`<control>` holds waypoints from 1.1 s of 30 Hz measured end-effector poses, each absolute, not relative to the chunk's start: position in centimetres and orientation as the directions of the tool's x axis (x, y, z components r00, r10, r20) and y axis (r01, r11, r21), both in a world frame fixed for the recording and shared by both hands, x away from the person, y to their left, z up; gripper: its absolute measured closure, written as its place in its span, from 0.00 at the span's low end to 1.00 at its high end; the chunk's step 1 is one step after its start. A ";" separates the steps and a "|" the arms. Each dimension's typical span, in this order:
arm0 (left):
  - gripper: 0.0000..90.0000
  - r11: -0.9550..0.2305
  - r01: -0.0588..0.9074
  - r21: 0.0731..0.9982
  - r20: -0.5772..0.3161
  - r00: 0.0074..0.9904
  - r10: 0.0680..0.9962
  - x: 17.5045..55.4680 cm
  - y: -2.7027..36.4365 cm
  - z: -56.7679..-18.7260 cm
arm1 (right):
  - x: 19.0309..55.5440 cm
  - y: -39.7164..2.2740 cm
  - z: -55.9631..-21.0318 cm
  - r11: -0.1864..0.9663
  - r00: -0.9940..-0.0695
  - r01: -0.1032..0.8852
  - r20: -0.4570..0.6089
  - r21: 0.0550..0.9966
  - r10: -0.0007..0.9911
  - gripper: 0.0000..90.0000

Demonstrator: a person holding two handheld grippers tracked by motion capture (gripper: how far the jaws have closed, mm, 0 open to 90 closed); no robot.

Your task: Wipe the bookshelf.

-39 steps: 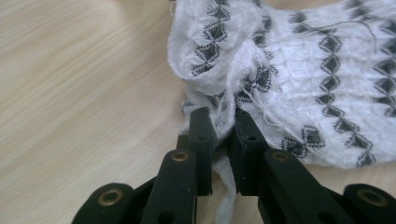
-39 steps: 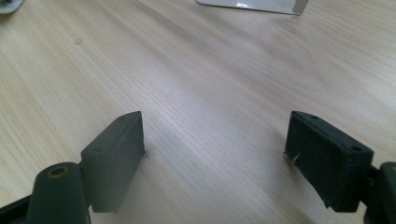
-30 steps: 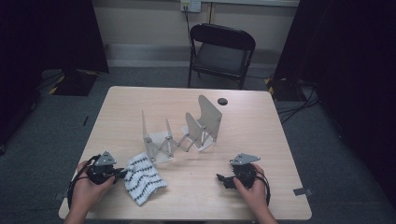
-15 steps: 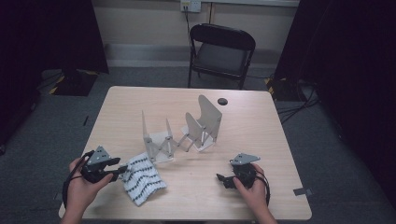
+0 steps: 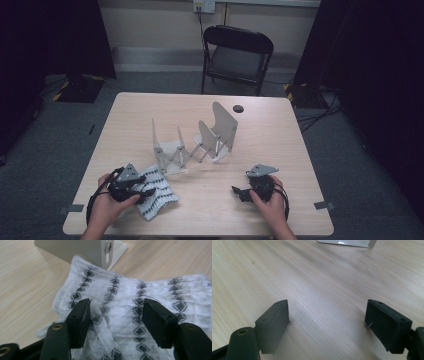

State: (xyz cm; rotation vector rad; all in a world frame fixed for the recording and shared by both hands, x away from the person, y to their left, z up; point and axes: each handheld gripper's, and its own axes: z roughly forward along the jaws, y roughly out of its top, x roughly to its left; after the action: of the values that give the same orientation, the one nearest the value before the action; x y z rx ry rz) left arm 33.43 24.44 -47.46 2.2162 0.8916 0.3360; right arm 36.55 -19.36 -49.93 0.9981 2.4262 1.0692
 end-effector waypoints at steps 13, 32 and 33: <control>0.42 -0.554 0.482 0.679 0.015 0.745 0.667 33.4 24.7 -48.2 | 36.5 -19.4 -49.9 0.479 -0.710 0.475 0.000 0.738 0.704 0.21; 0.51 -0.496 0.519 0.696 0.060 0.646 0.761 35.9 25.7 -47.8 | 36.6 -19.4 -49.9 0.479 -0.710 0.475 0.000 0.738 0.704 0.21; 0.50 -0.491 0.517 0.701 0.056 0.647 0.761 35.8 25.8 -47.5 | 36.6 -19.3 -49.9 0.478 -0.709 0.475 -0.001 0.739 0.705 0.21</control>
State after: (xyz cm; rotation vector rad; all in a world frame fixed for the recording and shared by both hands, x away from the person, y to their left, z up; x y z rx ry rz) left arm 35.81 25.79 -47.54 2.2038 0.9886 0.4765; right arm 36.55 -19.35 -49.94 0.9996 2.4242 1.0697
